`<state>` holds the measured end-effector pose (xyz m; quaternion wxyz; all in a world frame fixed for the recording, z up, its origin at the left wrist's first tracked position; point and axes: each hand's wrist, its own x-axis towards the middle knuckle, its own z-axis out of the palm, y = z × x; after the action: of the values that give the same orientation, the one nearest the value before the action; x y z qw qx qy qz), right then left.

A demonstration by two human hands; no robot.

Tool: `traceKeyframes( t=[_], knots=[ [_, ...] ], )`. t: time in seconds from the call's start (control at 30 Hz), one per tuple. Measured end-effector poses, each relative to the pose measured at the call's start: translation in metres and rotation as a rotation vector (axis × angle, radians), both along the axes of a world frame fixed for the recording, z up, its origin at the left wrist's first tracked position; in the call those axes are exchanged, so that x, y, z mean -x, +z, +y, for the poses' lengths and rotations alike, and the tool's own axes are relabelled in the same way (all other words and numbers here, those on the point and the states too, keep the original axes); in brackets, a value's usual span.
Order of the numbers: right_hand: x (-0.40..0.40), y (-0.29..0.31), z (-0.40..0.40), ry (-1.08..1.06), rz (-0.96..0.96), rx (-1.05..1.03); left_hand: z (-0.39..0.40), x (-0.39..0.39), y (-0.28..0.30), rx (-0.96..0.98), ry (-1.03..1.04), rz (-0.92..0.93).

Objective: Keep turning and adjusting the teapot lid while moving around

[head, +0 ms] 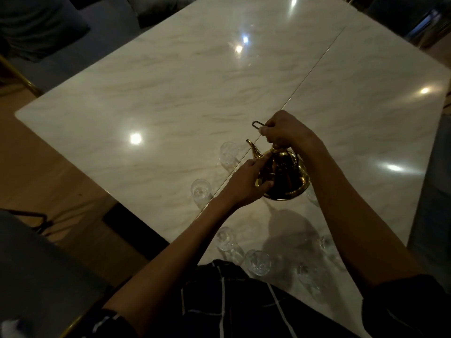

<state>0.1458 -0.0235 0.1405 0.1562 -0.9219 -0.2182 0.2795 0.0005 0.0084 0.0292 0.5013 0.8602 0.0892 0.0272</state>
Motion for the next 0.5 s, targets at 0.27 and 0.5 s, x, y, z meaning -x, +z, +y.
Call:
traceKeyframes(
  t=[0.27,0.5],
  knots=[
    [-0.0011,0.0083,-0.0017,0.012,-0.006,-0.016,-0.0015,-0.0019,0.0046,-0.004,0.008,-0.024],
    [-0.0006,0.0093,-0.002,0.018,-0.017,-0.003,-0.0014,-0.0025,0.0053,0.002,0.008,-0.016]
  ],
)
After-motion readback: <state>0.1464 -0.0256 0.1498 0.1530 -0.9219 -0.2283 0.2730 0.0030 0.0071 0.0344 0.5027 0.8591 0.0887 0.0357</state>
